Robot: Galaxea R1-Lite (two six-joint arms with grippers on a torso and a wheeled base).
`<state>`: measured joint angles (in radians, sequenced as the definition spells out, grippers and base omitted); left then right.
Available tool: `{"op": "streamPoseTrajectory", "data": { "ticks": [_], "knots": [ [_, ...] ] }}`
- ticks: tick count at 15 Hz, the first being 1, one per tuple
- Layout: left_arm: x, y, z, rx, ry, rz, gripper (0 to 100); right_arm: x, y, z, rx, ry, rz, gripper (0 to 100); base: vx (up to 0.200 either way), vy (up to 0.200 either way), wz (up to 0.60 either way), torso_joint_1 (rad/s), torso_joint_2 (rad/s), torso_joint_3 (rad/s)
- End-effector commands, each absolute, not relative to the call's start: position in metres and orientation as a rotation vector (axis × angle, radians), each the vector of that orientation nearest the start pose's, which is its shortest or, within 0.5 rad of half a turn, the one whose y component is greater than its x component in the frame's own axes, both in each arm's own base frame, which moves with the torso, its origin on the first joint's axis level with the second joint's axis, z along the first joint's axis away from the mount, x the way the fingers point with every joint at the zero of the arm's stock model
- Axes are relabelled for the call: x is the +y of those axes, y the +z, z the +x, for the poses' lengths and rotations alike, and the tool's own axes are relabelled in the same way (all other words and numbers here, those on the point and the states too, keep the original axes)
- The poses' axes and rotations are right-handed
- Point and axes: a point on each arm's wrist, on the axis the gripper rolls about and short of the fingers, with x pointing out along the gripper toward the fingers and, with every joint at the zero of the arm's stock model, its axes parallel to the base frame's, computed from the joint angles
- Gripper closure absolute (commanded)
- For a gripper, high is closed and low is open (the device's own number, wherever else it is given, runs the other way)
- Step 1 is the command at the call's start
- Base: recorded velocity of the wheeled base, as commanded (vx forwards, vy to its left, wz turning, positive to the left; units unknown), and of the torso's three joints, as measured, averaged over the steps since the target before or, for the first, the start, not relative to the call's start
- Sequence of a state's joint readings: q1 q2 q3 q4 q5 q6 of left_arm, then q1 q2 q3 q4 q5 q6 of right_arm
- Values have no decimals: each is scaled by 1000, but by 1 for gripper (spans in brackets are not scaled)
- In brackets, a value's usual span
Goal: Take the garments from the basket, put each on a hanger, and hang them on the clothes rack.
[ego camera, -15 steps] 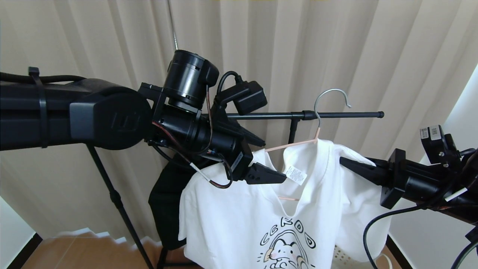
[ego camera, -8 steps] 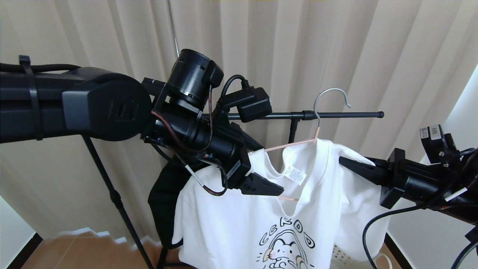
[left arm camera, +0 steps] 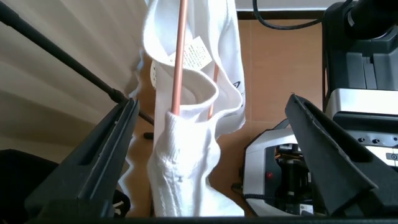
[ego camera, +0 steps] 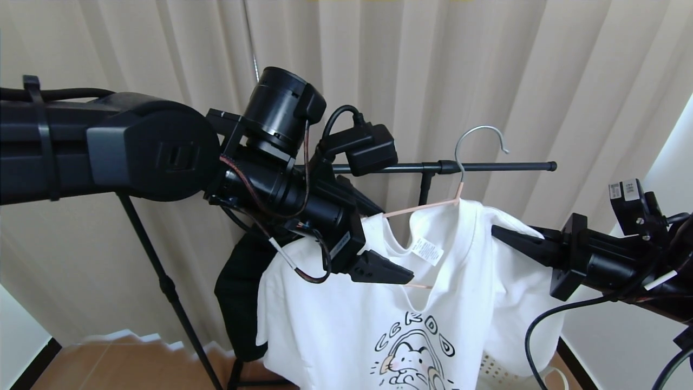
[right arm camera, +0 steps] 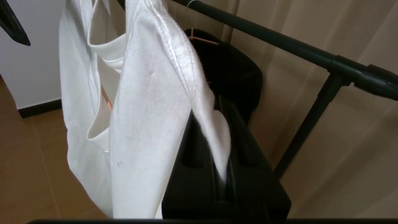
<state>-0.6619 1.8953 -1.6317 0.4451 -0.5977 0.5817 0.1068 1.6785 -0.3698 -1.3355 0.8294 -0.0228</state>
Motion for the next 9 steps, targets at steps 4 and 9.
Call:
{"op": "streamPoseTrajectory", "data": {
  "ticks": [4,9],
  "knots": [
    [-233,244,276,395,-1394,504,0,43,152,243,-41,937,-33,100,0,0,0,0,0,0],
    [-235,241,276,406,-1399,502,100,43,154,243,-46,937,-33,100,0,0,0,0,0,0]
  ]
}}
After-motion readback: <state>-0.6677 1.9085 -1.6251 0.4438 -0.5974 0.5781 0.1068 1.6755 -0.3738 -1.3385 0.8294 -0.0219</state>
